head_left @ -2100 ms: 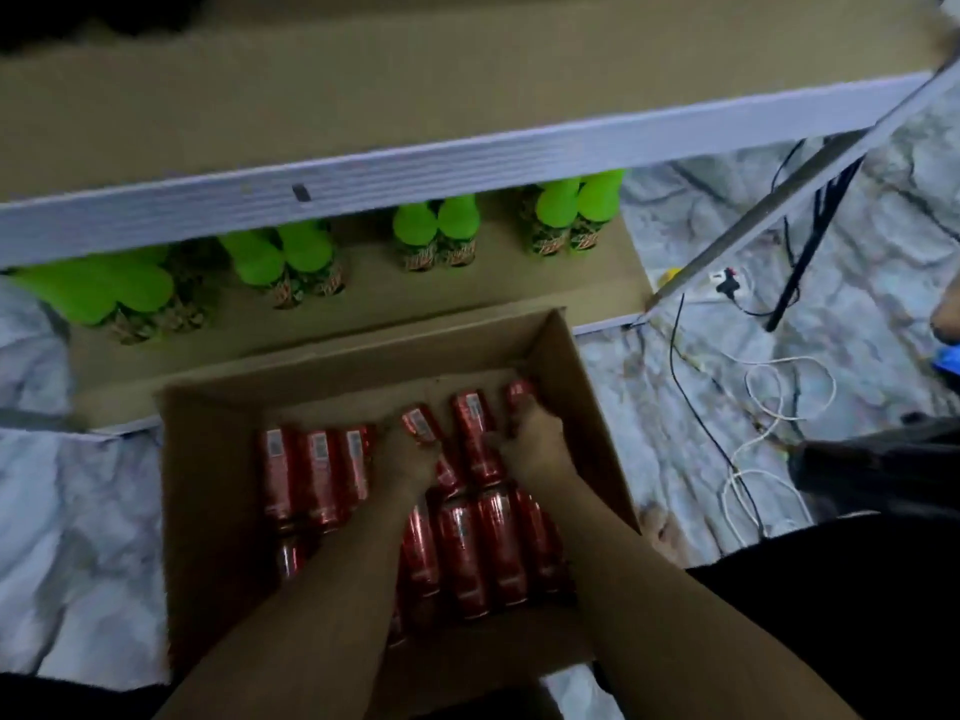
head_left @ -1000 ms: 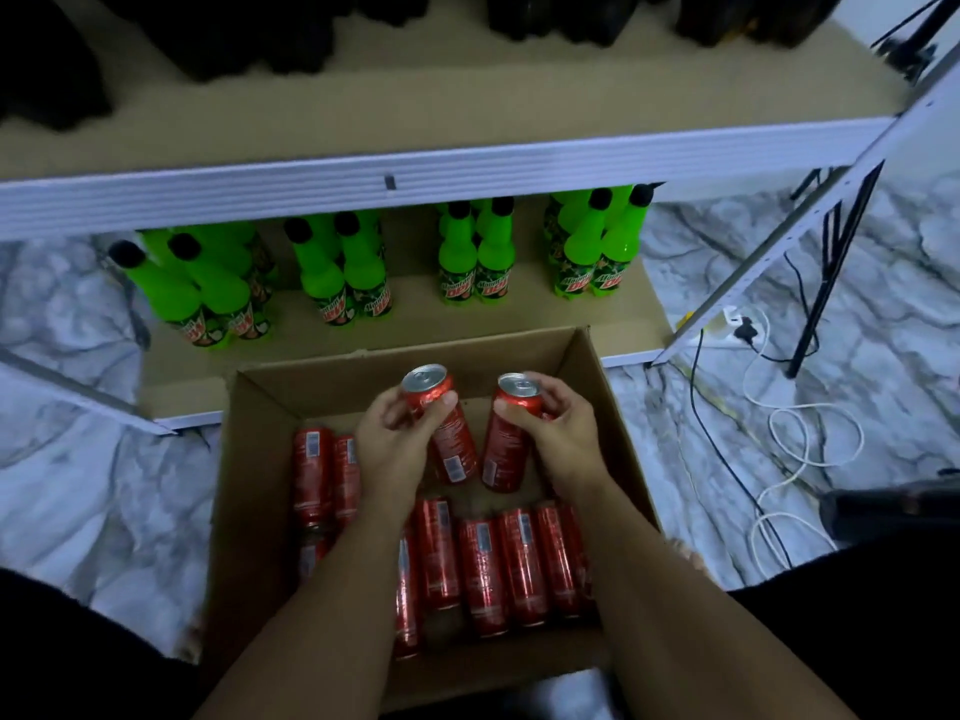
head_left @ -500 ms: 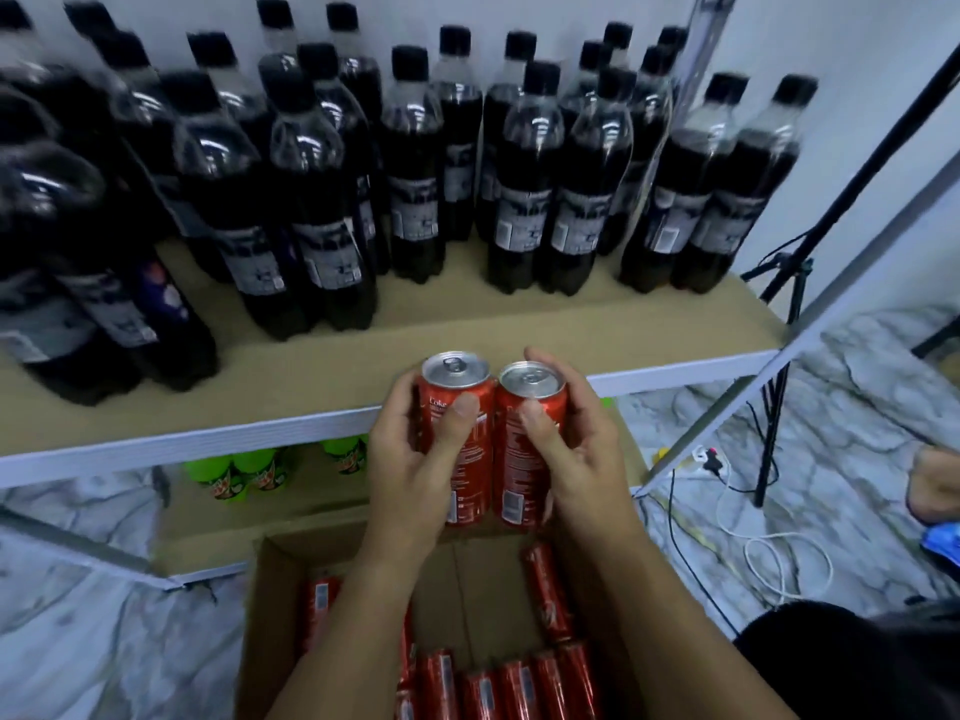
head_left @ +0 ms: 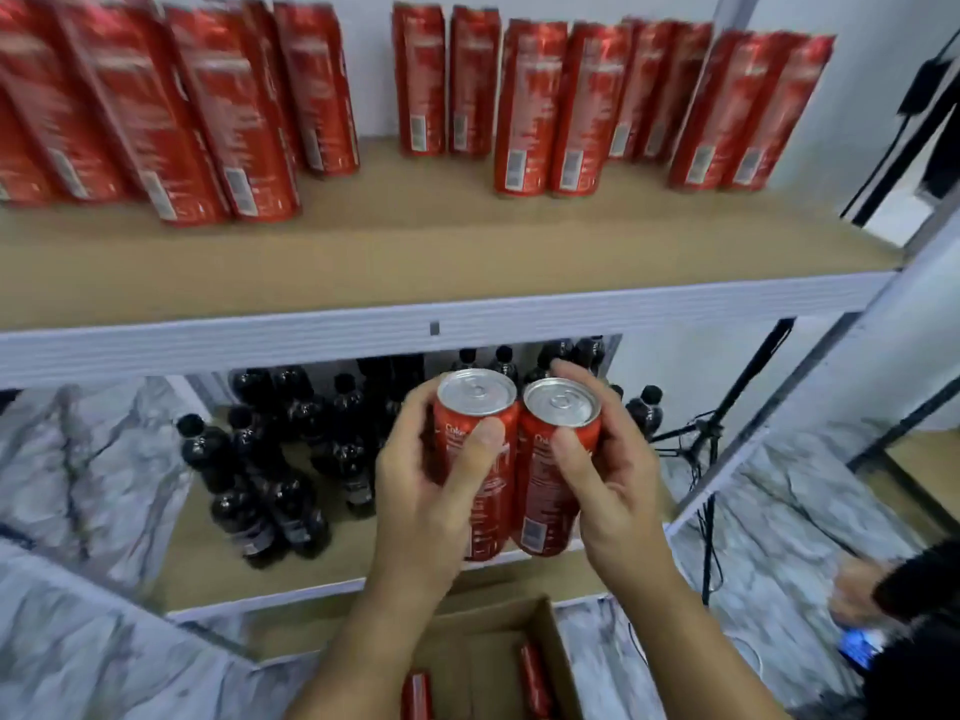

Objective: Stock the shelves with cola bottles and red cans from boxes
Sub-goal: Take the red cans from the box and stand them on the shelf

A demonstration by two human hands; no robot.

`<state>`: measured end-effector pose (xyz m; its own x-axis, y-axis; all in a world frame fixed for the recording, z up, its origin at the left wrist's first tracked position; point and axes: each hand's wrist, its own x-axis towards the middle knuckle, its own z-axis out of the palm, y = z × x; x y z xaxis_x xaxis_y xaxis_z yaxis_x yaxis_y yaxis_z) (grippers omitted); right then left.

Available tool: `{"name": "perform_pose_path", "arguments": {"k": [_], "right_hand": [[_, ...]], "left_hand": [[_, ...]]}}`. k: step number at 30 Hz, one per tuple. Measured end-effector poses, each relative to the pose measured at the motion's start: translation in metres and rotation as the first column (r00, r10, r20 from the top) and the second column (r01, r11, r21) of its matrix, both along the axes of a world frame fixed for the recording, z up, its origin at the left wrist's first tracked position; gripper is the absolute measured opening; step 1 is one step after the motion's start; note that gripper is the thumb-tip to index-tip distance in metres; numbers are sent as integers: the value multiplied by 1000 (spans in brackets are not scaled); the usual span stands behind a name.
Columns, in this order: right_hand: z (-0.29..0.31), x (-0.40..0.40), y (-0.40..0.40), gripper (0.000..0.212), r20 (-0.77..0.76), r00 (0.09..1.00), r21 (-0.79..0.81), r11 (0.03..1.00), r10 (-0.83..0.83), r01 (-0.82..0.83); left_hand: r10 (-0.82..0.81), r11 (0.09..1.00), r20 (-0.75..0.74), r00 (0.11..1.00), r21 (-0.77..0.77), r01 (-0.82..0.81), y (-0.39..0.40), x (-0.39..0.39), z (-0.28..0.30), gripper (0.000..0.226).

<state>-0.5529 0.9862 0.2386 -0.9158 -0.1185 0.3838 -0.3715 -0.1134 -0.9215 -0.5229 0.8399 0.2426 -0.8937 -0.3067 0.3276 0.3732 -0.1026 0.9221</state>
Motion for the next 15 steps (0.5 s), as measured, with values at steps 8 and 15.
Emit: {"name": "perform_pose_path", "arguments": {"k": [8, 15], "right_hand": [[140, -6, -11, 54, -66, 998, -10, 1000, -12, 11], [203, -47, -42, 51, -31, 994, -14, 994, 105, -105]], "left_hand": [[-9, 1000, -54, 999, 5, 9, -8, -2, 139, 47], [-37, 992, -10, 999, -121, 36, -46, -33, 204, 49]]}}
